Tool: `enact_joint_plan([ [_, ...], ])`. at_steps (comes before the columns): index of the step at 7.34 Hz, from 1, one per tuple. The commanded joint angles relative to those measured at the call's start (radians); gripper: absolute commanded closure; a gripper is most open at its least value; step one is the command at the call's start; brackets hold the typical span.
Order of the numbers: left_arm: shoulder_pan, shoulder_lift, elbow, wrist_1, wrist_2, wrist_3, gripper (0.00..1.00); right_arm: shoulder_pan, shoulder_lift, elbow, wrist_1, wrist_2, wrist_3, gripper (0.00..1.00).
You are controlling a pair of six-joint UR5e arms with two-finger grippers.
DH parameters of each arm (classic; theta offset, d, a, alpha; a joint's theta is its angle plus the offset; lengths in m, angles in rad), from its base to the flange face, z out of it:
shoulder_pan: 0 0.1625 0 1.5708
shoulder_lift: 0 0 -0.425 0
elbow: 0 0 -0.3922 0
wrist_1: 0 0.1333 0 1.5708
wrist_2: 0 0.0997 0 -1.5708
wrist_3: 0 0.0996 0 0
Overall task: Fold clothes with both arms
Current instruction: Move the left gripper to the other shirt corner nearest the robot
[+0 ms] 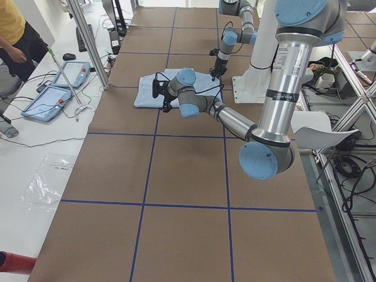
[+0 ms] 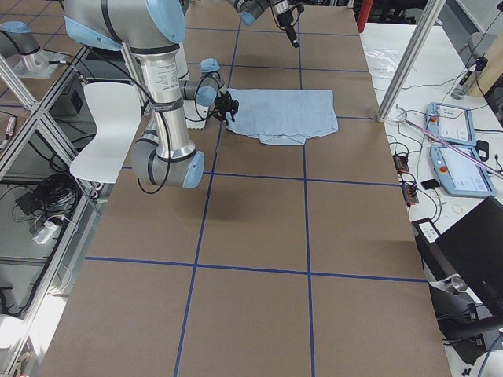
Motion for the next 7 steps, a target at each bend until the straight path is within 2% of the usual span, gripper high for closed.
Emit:
enact_joint_plan([
  [1,0.0,0.006,-0.005,0.0,0.0,-0.002,0.0,-0.001,-0.002,0.016,-0.006,-0.001,-0.001,1.0],
  [3,0.002,0.006,-0.011,0.0,-0.001,-0.007,0.0,-0.001,-0.005,0.019,-0.008,-0.001,-0.001,1.0],
  [4,0.012,0.003,-0.014,0.0,-0.01,-0.086,0.0,-0.001,-0.006,0.019,-0.008,-0.001,-0.001,1.0],
  [5,0.034,-0.001,-0.016,-0.003,-0.014,-0.242,0.0,-0.001,-0.005,0.019,-0.006,-0.001,-0.001,1.0],
  [7,0.215,0.006,-0.066,-0.002,0.038,-0.507,0.0,-0.002,-0.005,0.023,-0.005,0.001,-0.001,1.0],
])
